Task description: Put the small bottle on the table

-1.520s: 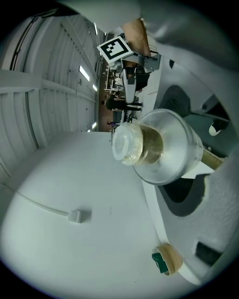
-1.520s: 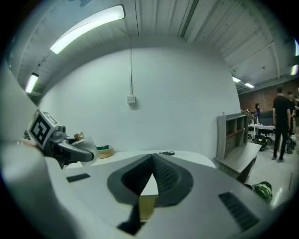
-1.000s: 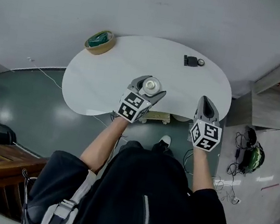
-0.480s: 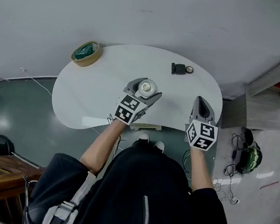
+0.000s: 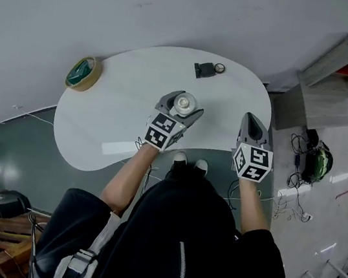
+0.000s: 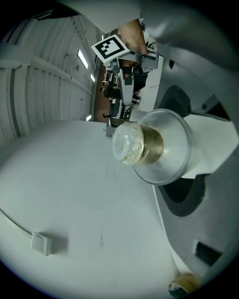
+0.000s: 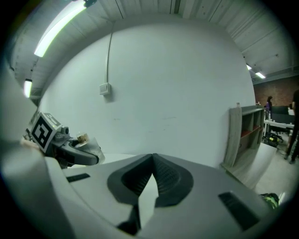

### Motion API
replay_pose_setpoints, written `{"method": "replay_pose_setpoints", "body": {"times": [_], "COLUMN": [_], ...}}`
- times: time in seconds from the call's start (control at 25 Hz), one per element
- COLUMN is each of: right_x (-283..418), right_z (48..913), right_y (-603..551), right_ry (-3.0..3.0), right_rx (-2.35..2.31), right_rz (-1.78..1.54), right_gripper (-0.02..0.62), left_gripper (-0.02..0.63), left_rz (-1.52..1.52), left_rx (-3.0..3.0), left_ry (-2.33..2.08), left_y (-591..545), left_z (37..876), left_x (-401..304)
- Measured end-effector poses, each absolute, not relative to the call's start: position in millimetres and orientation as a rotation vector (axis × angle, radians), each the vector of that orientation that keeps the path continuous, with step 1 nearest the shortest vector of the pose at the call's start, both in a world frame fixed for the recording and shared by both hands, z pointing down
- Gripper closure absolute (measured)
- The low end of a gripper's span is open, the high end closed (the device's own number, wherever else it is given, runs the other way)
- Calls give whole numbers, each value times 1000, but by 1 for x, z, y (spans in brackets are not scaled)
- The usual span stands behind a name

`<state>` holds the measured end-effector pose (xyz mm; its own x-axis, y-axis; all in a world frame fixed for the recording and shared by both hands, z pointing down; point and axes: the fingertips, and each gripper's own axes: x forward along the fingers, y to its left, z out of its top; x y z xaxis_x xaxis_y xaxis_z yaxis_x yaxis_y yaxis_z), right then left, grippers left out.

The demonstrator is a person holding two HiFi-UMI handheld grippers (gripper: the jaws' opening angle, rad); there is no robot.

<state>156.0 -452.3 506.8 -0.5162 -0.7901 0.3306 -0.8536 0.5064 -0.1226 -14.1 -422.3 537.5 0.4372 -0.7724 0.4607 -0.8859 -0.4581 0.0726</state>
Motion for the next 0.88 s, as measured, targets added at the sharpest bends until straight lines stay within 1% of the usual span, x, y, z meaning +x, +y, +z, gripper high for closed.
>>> {"method": "replay_pose_setpoints", "body": {"times": [0.24,0.4,0.68,0.88], "right_x": [184,194,169,147], "right_z": [535,548,568,577], "right_y": [-439,-429,-430,-440], "right_ry": [-2424,-2379,-2354,-2344], "right_rx": [1452,1463,1410,1366], "right_rz": [470,499,525,527], "right_gripper": [592,592,592,592], "left_gripper": [261,261,261,261], "left_rz": [588,614,680,672], "left_rx": [2379,2365,2335,2315], "left_ry": [-1292,-1276,-1341,-1408], "left_y": [-415,-417,-448,-485], "left_z": [585,608,631,636], "left_x": [18,20,-34,-73]}}
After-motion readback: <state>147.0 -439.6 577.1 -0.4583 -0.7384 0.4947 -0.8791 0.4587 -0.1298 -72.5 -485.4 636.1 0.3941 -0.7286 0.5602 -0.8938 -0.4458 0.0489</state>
